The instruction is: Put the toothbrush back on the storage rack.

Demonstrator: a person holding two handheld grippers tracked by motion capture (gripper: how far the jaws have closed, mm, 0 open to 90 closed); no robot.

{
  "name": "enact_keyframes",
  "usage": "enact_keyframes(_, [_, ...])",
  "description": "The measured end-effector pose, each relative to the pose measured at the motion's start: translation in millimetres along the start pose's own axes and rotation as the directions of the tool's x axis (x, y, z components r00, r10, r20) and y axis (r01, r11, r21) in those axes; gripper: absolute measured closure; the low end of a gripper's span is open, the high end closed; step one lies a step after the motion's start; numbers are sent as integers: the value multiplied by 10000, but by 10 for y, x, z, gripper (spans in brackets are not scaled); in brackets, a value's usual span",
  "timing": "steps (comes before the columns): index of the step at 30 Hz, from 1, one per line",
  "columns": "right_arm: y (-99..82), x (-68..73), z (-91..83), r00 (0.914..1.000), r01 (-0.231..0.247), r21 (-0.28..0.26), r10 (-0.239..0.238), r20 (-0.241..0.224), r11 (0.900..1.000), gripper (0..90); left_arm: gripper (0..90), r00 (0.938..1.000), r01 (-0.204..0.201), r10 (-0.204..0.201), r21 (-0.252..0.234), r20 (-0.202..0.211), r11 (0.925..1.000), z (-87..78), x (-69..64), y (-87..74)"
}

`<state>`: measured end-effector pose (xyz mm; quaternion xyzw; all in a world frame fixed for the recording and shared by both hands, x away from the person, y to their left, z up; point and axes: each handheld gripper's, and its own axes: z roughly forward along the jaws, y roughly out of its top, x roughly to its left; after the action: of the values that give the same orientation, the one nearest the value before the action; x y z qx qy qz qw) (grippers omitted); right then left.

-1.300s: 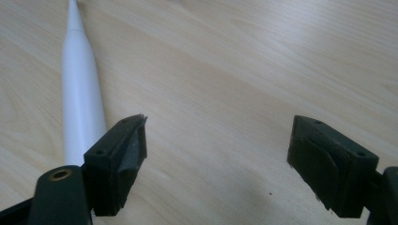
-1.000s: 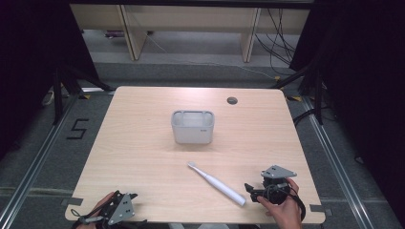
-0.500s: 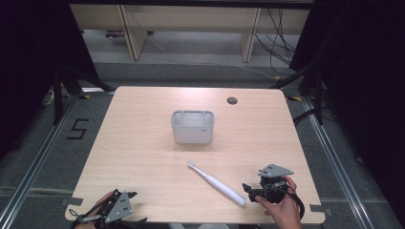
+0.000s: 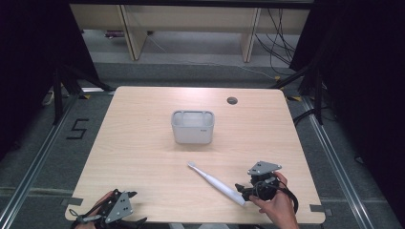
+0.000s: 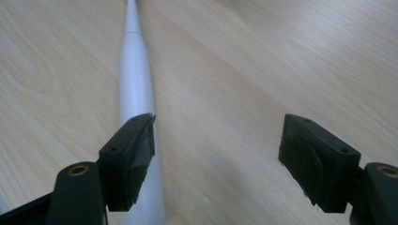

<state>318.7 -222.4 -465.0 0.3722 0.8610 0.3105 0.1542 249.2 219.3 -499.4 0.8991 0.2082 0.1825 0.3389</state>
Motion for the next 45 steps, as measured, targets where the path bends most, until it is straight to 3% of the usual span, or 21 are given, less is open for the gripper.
enact_keyframes(6, [84,51,40,9998,124,-72,-125,-142,9999,259,154,9998,-202,202,20,-3,9998,1,4,0])
enact_keyframes(7, [133,72,39,9987,383,171,-377,-342,9991,271,154,9998,-183,183,21,-31,9998,0,6,0])
enact_keyframes(10, [173,137,82,9980,522,182,-514,-378,9985,298,154,9998,-189,189,8,-21,9998,-3,4,0])
enact_keyframes(13, [229,174,117,9950,806,674,-762,-652,9945,328,154,9998,-181,181,19,-39,9998,-2,5,0])
enact_keyframes(19, [336,243,210,9905,1184,967,-1106,-822,9883,365,154,9998,-183,183,51,-21,9998,-1,8,-2])
enact_keyframes(20, [357,236,220,9876,1419,1121,-1330,-832,9835,369,154,9996,-270,271,111,-82,9996,-2,9,-1])
enact_keyframes(23, [396,272,251,9854,1446,1283,-1309,-1090,9811,396,154,9996,-261,262,113,-64,9996,-2,9,0])
enact_keyframes(24, [435,292,277,9800,1793,1423,-1640,-1127,9735,410,154,9998,-206,206,66,-23,9998,0,7,-1])
enact_keyframes(25, [457,310,289,9780,1861,1449,-1692,-1217,9718,424,154,9994,-329,330,172,-59,9993,-4,12,0])
enact_keyframes(26, [476,314,299,9735,2060,1432,-1879,-1300,9680,427,154,9998,-204,204,72,20,9998,1,4,-2])
enact_keyframes(30, [549,368,359,9706,2199,1881,-1953,-1406,9572,456,154,9995,-320,321,181,-19,9993,0,6,-1])
enact_keyframes(31, [564,370,374,9666,2379,1951,-2121,-1442,9515,461,154,9995,-320,321,181,-19,9993,0,6,-1])
enact_keyframes(32, [571,386,380,9709,2185,2129,-1904,-1451,9523,464,154,9997,-236,236,109,3,9997,4,5,-3])
enact_keyframes(33, [586,376,405,9623,2495,2019,-2192,-1610,9471,464,154,9997,-225,226,111,-8,9997,3,6,-2])
enact_keyframes(34, [592,397,396,9686,2279,2275,-1966,-1521,9468,464,154,9997,-225,226,111,-8,9997,3,6,-2])
enact_keyframes(39, [611,387,443,9595,2628,2337,-2280,-1655,9361,473,154,9996,-277,276,212,35,9994,5,5,-3])
enact_keyframes(41, [619,403,478,9628,2502,2635,-2109,-1687,9316,496,154,9997,-231,233,133,-125,9996,10,-3,-4])
enact_keyframes(45, [631,404,523,9595,2607,2822,-2154,-1817,9233,509,154,9998,-221,221,157,15,9996,9,6,-5])
